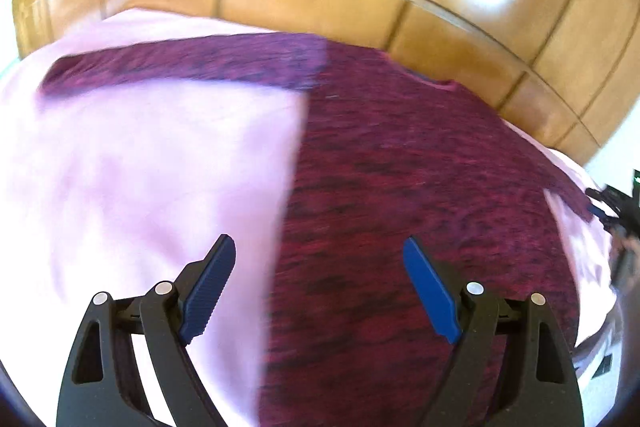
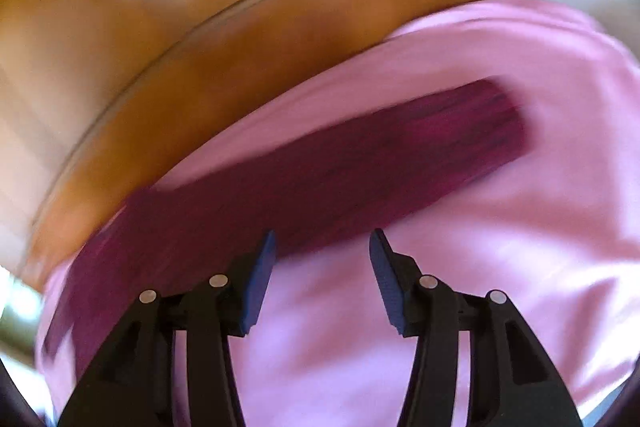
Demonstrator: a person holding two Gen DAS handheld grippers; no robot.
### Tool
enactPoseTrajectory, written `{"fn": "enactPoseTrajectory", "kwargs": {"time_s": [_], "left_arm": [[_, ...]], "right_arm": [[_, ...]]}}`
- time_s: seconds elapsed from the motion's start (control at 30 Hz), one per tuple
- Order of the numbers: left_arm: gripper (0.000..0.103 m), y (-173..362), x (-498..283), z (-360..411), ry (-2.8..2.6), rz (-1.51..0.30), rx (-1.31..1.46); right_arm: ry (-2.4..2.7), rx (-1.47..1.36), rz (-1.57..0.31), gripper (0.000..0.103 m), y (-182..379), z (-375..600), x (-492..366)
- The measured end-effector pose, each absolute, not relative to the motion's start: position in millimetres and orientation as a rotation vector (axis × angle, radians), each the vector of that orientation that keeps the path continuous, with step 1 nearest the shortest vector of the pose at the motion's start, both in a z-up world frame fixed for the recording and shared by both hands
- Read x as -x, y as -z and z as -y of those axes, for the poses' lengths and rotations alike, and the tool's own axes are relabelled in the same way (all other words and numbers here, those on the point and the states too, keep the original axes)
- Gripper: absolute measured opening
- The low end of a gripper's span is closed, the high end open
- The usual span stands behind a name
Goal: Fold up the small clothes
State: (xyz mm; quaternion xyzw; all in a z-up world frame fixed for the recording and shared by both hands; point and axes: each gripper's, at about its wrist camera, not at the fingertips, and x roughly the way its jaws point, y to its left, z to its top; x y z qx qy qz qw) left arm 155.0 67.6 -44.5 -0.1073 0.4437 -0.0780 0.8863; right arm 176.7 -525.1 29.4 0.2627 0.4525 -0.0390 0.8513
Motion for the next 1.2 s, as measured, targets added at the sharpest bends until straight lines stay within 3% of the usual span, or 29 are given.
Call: {"fn": "enactPoseTrajectory", "kwargs": {"time_s": [0.07,0.23,0.3,0.37,0.43,0.5,0.67,0.77,0.83,0.87,0.93,1.0,1.03,1.07,1.2], "left_arm": [[0.082,50,-150,-80,0.144,-0.932,0.226],[0.066,68,-137,-82,0.215,-0.997,0.250],[0.048,75,-132,-75,0.253,-1.023,0.237],[0.028,81,-127,-69,0.289,-1.037,0.233],[0.021,80,-121,-65,0.290,-1.020,0.210],[0.015,77,-118,-64,0.300,-1.009,0.215],[0.013,61,-106,-70,0.343,-0.987,0.245],[0.014,72,-101,-67,0.315,-1.023,0.200],[0.020,77,-104,-65,0.298,-1.045,0.192],[0.023,74,-104,-65,0.288,-1.042,0.191],[0.023,61,-102,-68,0.286,-1.002,0.169],[0.041,48,-102,-70,0.264,-0.948,0.159],[0.052,40,-103,-72,0.255,-0.906,0.178],[0.055,36,-106,-72,0.256,-0.887,0.191],[0.055,27,-132,-53,0.285,-0.861,0.216]], "right_arm": [[-0.055,-0.535,-1.015,0.048,-24,481,-163],[-0.205,-0.464,-1.161,0.048,-3,406,-117],[-0.216,-0.458,-1.189,0.046,2,397,-103],[-0.224,-0.475,-1.200,0.042,4,392,-94],[-0.239,-0.449,-1.200,0.025,0,383,-81],[-0.229,-0.388,-1.195,0.017,-7,376,-81],[-0.225,-0.269,-1.140,0.013,-35,384,-80],[-0.216,-0.248,-1.198,0.013,-17,379,-83],[-0.202,-0.241,-1.225,0.014,-4,376,-87],[-0.202,-0.271,-1.224,0.016,-3,380,-87],[-0.205,-0.356,-1.204,0.030,-8,394,-92],[-0.149,-0.391,-1.141,0.051,-16,415,-98],[-0.114,-0.429,-1.112,0.051,-18,430,-103],[-0.076,-0.487,-1.078,0.051,-21,450,-109],[0.129,-0.763,-0.911,0.053,-17,550,-134]]}}
